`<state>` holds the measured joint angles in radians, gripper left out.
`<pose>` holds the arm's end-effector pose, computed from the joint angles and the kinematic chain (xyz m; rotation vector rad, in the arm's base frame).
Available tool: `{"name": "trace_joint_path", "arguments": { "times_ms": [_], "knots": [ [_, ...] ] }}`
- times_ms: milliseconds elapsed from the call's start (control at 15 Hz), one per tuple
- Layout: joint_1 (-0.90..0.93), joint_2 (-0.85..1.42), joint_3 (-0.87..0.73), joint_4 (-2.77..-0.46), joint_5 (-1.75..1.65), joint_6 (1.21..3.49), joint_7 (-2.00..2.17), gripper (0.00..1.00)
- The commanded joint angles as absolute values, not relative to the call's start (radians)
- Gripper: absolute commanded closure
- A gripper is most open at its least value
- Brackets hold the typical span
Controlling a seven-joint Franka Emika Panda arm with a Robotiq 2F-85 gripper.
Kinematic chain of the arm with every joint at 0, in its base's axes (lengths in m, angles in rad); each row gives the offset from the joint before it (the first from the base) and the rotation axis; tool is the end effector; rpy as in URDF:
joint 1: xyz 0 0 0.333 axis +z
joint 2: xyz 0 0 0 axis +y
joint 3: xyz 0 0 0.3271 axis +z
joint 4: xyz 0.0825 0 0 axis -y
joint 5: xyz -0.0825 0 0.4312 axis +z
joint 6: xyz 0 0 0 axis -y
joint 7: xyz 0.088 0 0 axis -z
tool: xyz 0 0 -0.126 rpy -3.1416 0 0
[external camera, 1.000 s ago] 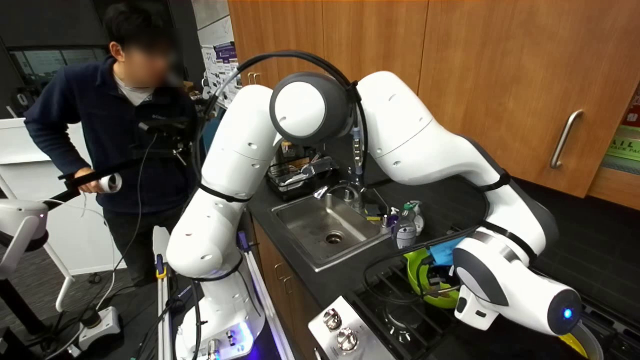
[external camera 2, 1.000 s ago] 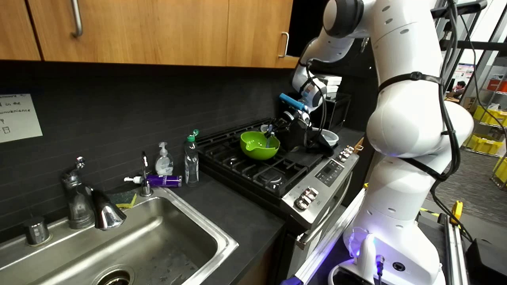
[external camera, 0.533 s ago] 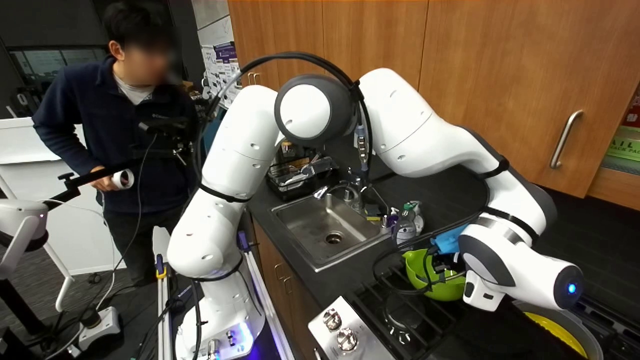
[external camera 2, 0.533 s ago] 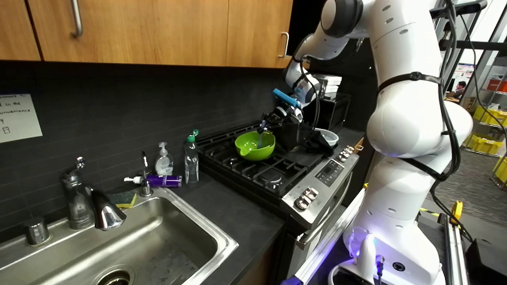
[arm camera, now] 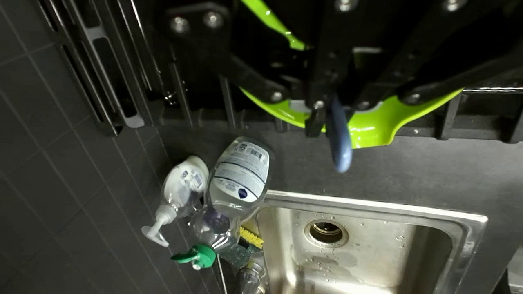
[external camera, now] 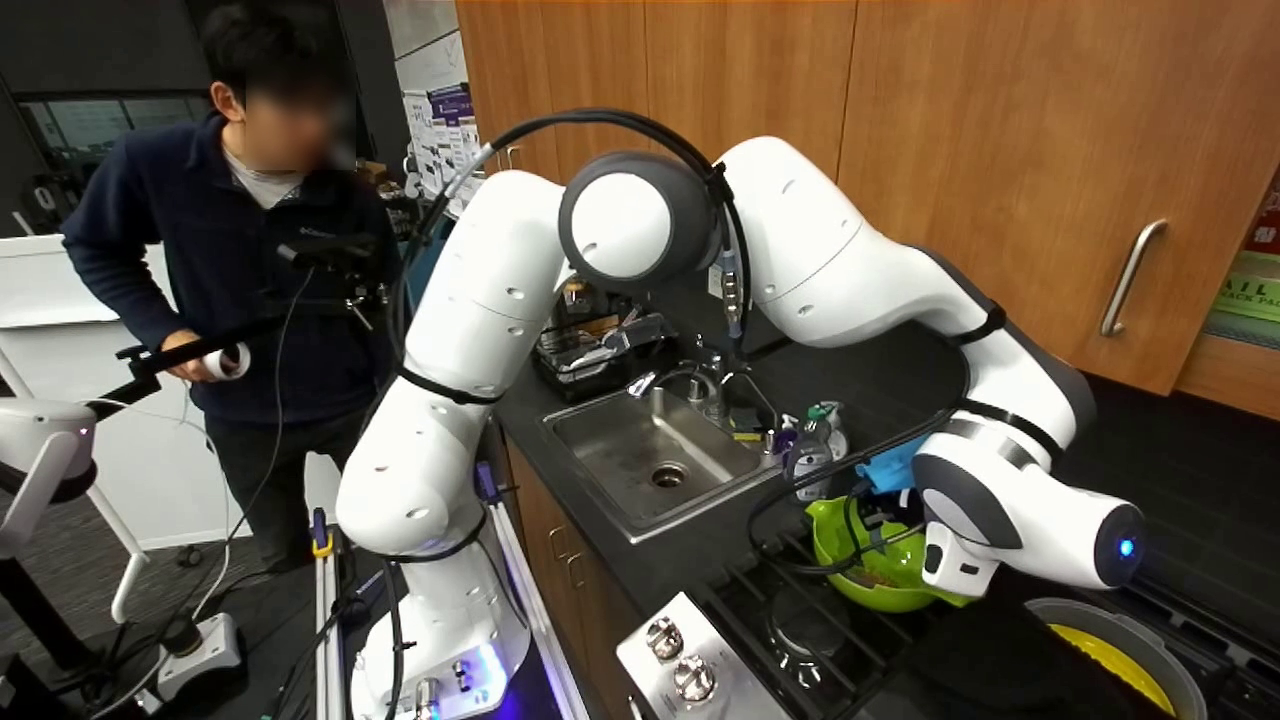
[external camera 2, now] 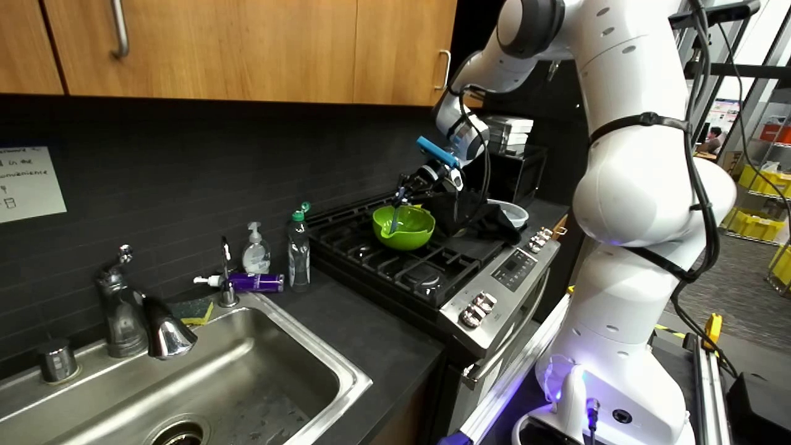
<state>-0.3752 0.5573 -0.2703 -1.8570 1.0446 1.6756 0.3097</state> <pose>0.5527 -0.2858 0.1831 -1.6132 1.4786 0.5731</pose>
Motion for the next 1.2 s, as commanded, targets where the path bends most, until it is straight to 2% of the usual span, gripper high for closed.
{"name": "trace_joint_path", "arguments": {
  "times_ms": [0,1133],
  "knots": [
    [-0.379,0.582,-0.269,-1.851,1.052,1.650,0.285,0.99],
    [-0.429,0.622,-0.314,-1.929,1.115,1.605,0.234,0.99]
  ]
}}
